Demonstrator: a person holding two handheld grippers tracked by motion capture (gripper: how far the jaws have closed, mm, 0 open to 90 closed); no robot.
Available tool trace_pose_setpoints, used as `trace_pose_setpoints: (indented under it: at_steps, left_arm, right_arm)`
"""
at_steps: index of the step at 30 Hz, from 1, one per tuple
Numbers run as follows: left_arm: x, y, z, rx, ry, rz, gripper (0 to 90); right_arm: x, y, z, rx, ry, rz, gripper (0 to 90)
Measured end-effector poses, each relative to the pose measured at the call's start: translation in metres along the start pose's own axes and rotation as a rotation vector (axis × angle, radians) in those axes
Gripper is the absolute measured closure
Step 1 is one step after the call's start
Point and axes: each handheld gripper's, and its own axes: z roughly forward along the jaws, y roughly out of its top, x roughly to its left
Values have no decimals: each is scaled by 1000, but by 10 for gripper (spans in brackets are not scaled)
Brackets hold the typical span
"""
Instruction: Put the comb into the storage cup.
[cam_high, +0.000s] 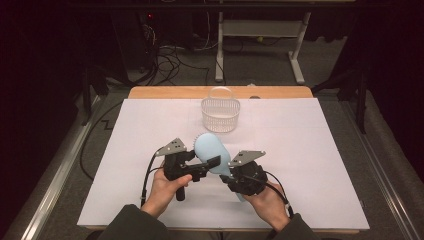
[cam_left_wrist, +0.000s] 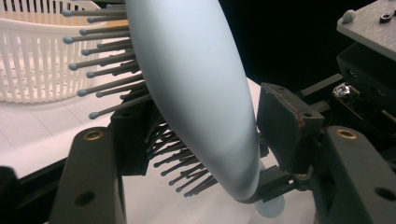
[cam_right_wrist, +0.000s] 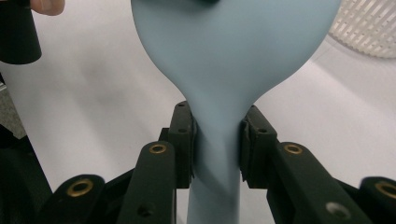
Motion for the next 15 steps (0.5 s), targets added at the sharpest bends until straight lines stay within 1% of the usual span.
trace_pose_setpoints:
  at_steps: [3,5,9,11,15]
  left_arm:
    - [-1,1,-1,2,9,11,411]
    - [-1,3,-2,28,12,-18,413]
    - [2,6,-5,48,-31,-37,445]
    - [4,9,-7,66,-51,-46,463]
    - [6,15,-11,84,-81,-52,488]
  right_arm:
    - [-1,2,1,0,2,1,711]
    - [-1,2,2,6,10,-5,711]
    - [-1,2,2,12,15,-7,710]
    - [-2,3,2,18,15,-14,709]
    - [-2,5,4,17,27,-11,708]
